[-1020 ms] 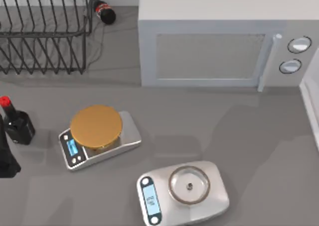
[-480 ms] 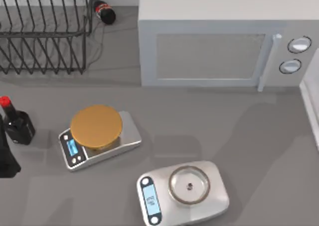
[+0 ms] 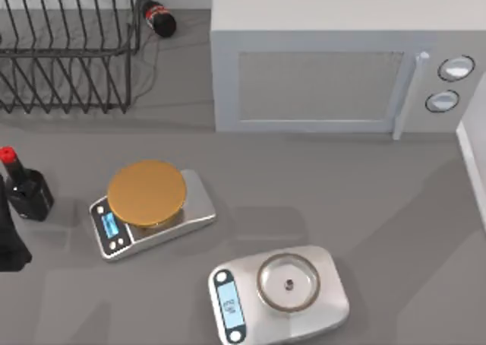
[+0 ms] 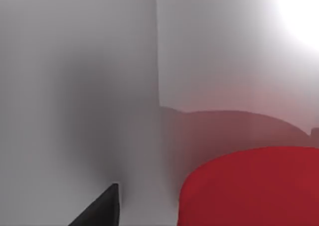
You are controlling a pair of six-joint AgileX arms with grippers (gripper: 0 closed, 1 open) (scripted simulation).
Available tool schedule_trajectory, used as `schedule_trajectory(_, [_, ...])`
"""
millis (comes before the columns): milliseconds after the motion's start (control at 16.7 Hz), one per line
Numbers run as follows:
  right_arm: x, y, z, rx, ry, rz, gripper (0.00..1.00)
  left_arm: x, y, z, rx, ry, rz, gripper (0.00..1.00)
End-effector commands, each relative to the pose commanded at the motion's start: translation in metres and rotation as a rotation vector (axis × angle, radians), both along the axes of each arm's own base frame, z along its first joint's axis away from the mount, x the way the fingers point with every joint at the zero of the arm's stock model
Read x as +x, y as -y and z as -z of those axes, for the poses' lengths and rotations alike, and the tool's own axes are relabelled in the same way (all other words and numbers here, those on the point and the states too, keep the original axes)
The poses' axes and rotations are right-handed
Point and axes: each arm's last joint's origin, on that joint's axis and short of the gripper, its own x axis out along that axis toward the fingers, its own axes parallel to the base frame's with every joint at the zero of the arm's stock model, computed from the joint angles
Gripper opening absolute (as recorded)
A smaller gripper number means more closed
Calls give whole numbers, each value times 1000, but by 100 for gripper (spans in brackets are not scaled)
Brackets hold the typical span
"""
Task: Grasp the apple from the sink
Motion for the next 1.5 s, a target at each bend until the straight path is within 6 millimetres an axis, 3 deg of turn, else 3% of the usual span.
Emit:
schedule_trajectory(240, [-1,0,2,1,-2,0,100,0,0,0,0,0,0,100])
schedule_trajectory(1020, [-1,0,2,1,-2,0,2,0,0,0,0,0,0,100])
schedule_trajectory(1500, [-1,0,2,1,-2,0,0,0,0,0,0,0,0,100])
